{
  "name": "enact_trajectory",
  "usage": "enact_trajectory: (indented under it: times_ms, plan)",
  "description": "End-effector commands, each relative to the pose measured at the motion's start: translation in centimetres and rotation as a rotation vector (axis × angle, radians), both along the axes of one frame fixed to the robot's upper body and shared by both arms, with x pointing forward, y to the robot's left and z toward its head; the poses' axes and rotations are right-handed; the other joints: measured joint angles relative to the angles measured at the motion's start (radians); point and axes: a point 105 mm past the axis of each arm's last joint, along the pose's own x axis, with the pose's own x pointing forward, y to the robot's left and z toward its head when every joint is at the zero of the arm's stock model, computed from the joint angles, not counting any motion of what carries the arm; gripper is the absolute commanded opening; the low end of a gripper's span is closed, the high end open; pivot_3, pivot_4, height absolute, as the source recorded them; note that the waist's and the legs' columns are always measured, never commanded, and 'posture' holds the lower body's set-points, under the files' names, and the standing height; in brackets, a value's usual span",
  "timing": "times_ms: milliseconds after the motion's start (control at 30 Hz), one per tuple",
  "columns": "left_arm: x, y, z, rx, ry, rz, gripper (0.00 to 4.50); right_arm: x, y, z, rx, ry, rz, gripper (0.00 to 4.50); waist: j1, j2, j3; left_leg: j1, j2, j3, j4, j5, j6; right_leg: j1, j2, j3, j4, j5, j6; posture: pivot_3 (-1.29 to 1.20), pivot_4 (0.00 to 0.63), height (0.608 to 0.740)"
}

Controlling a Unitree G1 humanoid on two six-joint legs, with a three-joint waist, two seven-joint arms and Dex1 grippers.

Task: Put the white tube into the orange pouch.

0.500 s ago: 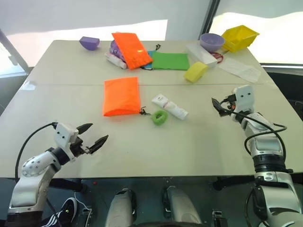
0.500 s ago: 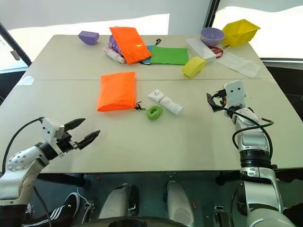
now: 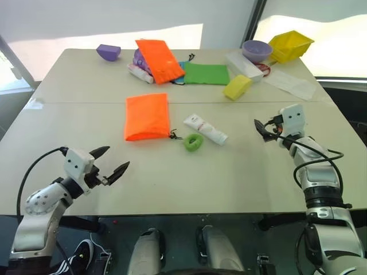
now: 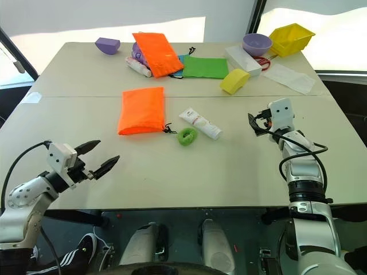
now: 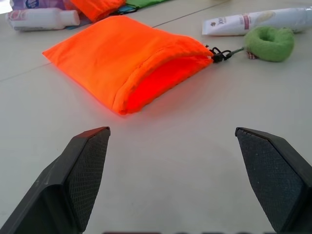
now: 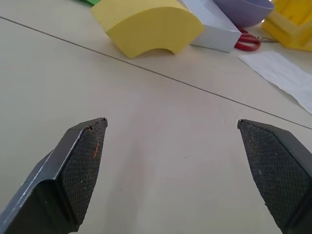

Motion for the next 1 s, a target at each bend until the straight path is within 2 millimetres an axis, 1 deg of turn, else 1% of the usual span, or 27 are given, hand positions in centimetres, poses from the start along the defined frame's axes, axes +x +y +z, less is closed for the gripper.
enact_trajectory:
  times_ms: [33,100,167,233,267,300,333,400,433,500,533,567,633,700,767,867,1000]
  plan:
    - [0.2,0.0,1.0,0.020,-0.051,-0.008,4.44,0.1,0.5,1.4,-0.013,-0.053,0.022,4.47,0.000,0.000,0.000,0.000,0.000,0.000,0.000,0.000,0.000,0.000,0.000,0.000,0.000,0.000,0.000,0.00,0.150,0.740]
    - [0.4,-0.1,1.0,0.044,-0.060,-0.013,4.44,0.0,0.6,1.4,-0.013,-0.051,0.040,4.47,0.000,0.000,0.000,0.000,0.000,0.000,0.000,0.000,0.000,0.000,0.000,0.000,0.000,0.000,0.000,0.00,0.150,0.740]
    - [0.6,-0.3,1.3,0.053,-0.084,-0.021,4.44,-0.8,2.6,1.4,-0.020,-0.044,0.185,4.47,0.001,0.000,0.000,0.000,0.000,0.000,0.000,0.000,0.000,0.000,0.000,0.000,0.000,0.000,0.000,0.00,0.150,0.740]
    - [1.4,0.0,1.4,0.085,-0.094,0.006,4.44,-2.6,5.8,1.4,-0.027,-0.028,0.409,4.47,0.004,0.000,0.000,0.000,0.000,0.000,0.000,0.000,0.000,0.000,0.001,0.000,0.000,0.000,0.000,0.00,0.150,0.740]
    - [1.7,0.1,1.3,0.103,-0.093,0.019,4.44,-3.3,6.7,1.4,-0.023,-0.020,0.479,4.47,0.005,0.000,0.000,0.000,0.000,-0.001,0.000,0.000,0.000,0.000,0.001,-0.001,0.000,0.000,0.000,0.00,0.150,0.740]
    - [2.2,0.1,1.1,0.148,-0.109,0.033,4.44,-4.3,8.1,1.4,-0.023,-0.005,0.570,4.47,0.005,0.000,0.000,0.000,0.000,-0.001,0.000,0.000,0.000,0.000,0.001,-0.001,0.000,0.000,0.001,0.00,0.150,0.740]
    - [2.5,0.1,1.0,0.179,-0.122,0.040,4.44,-5.0,9.1,1.4,-0.022,0.006,0.625,4.47,0.005,0.001,0.000,0.000,0.001,-0.001,0.000,0.000,0.000,0.000,0.001,-0.001,0.000,0.000,0.001,0.00,0.150,0.740]
    - [3.3,-0.6,0.8,0.198,-0.145,0.046,4.44,-6.7,11.1,1.7,0.015,0.020,0.743,4.47,0.005,0.001,0.000,0.000,0.000,-0.001,0.000,0.000,0.000,0.001,0.001,-0.001,0.000,0.000,0.001,0.00,0.150,0.740]
    - [3.6,-0.8,0.8,0.196,-0.151,0.050,4.44,-7.2,11.7,1.9,0.035,0.019,0.779,4.47,0.005,0.001,0.000,0.000,0.000,0.000,0.000,0.000,0.000,0.001,0.001,-0.001,0.000,0.000,0.001,0.00,0.150,0.740]
    - [4.4,-1.2,1.5,0.195,-0.199,0.069,4.44,-10.3,14.5,1.3,-0.021,0.063,0.956,4.47,0.007,0.000,0.000,0.000,0.000,-0.001,0.000,0.000,0.000,0.001,0.000,-0.001,0.000,0.000,0.001,0.00,0.150,0.740]
    - [4.7,-1.3,1.8,0.191,-0.216,0.079,4.44,-11.4,15.4,1.1,-0.036,0.081,1.011,4.47,0.007,0.000,0.000,0.000,0.000,-0.001,0.000,0.000,0.000,0.001,-0.001,-0.001,0.000,0.000,0.001,0.00,0.150,0.740]
    - [5.2,-1.1,1.7,0.233,-0.230,0.099,4.44,-11.6,16.1,0.9,-0.041,0.084,1.014,4.47,0.007,0.000,-0.001,0.000,0.000,-0.001,0.000,0.000,0.000,0.001,0.000,-0.002,0.000,0.000,0.001,0.00,0.150,0.740]
    - [5.9,-1.3,1.3,0.271,-0.229,0.103,4.44,-11.4,16.7,0.6,-0.023,0.088,0.993,4.47,0.007,0.000,-0.001,0.000,0.001,-0.002,0.000,0.000,0.000,0.001,0.000,-0.002,0.000,0.000,0.001,0.00,0.150,0.740]
    - [6.7,-1.6,1.3,0.268,-0.228,0.119,4.44,-11.5,16.9,0.1,-0.028,0.104,0.994,4.47,0.006,0.000,-0.001,0.000,0.001,-0.002,0.000,0.000,0.000,0.001,0.000,-0.002,0.000,0.001,0.000,0.00,0.150,0.740]
    - [7.4,-2.0,1.0,0.288,-0.220,0.126,4.44,-11.4,16.9,-0.2,-0.039,0.107,0.984,4.47,0.007,0.000,-0.001,0.000,0.000,-0.001,0.001,0.000,0.000,0.001,-0.001,-0.002,0.000,0.001,0.000,0.00,0.150,0.740]
    - [8.2,-2.4,1.0,0.283,-0.222,0.132,4.44,-10.7,16.7,-0.1,-0.056,0.090,0.950,4.47,0.008,0.000,-0.001,0.000,0.000,-0.001,0.001,0.000,0.000,0.001,-0.001,-0.002,0.000,0.001,0.000,0.00,0.150,0.740]
    - [9.1,-2.2,1.6,0.287,-0.250,0.161,4.44,-10.3,16.6,0.1,-0.050,0.081,0.931,4.47,0.007,0.000,-0.001,0.000,0.000,-0.001,0.001,0.000,0.000,0.001,0.001,-0.003,0.000,0.001,0.000,0.00,0.150,0.740]
